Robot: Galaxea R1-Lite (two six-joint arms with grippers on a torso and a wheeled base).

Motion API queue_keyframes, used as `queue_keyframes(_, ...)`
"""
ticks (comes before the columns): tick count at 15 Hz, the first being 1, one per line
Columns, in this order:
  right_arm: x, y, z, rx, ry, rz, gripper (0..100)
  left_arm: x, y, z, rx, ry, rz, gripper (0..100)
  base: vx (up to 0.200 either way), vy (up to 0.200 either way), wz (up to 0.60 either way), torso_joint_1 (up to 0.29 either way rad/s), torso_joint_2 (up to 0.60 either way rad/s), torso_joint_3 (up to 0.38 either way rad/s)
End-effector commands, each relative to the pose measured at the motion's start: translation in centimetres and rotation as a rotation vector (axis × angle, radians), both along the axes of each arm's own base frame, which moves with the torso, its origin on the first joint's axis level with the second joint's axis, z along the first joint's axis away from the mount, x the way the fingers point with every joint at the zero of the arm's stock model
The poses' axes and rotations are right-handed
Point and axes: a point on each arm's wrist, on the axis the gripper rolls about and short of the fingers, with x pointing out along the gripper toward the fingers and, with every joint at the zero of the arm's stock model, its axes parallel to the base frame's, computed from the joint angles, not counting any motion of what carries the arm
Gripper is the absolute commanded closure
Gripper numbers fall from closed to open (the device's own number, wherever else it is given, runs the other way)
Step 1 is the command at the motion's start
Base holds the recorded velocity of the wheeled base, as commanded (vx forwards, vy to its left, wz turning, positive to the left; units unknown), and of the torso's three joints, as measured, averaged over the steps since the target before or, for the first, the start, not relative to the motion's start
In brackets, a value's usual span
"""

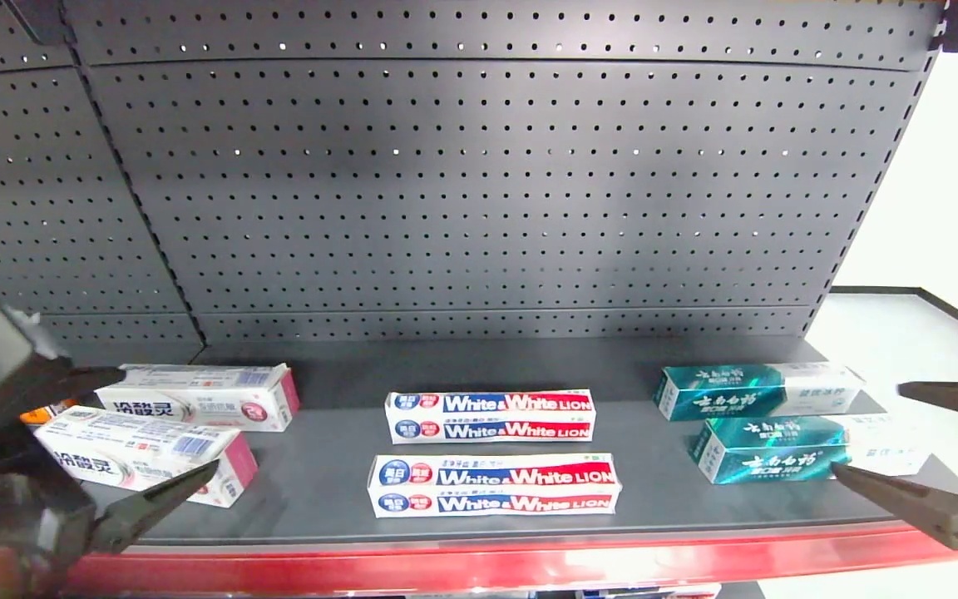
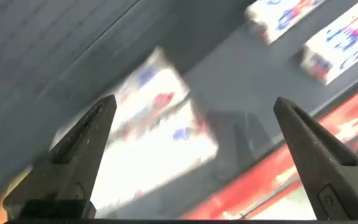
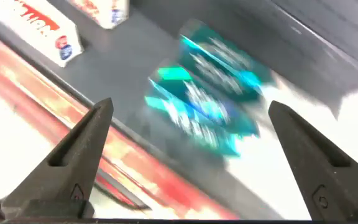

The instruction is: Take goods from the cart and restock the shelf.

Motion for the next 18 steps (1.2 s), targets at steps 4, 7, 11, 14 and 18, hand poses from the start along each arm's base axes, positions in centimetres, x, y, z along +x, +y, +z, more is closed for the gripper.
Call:
queue_keyframes(4, -7.6, -2.8, -2.9, 0.135, -0.165, -0.238, 0, -10.4, 2.0, -4.9, -0.06, -0.219, 0.28, 0, 0.0, 0.0, 0.0, 0.0, 0.0, 0.0)
queue_keyframes(7, -9.6, -3.2, -5.5, 0.139, -0.188, -0.282, 0, -12.3, 2.2, -6.8, -0.147, -0.268, 0.36, 0, 0.0, 0.0, 0.0, 0.0, 0.0, 0.0)
queue_keyframes(11, -11.5, -3.4, -8.5, 0.254, -0.199, -0.39, 0, -14.5, 2.4, -9.6, -0.222, -0.302, 0.401, 0, 0.0, 0.0, 0.0, 0.0, 0.0, 0.0)
queue_keyframes(14, -12.2, -3.4, -10.6, 0.257, -0.209, -0.396, 0, -15.7, 2.4, -11.5, -0.242, -0.288, 0.406, 0, 0.0, 0.0, 0.0, 0.0, 0.0, 0.0)
queue_keyframes(18, -13.7, -3.4, -13.7, 0.263, -0.224, -0.405, 0, -15.7, 2.3, -12.9, -0.307, -0.334, 0.45, 0, 0.0, 0.0, 0.0, 0.0, 0.0, 0.0)
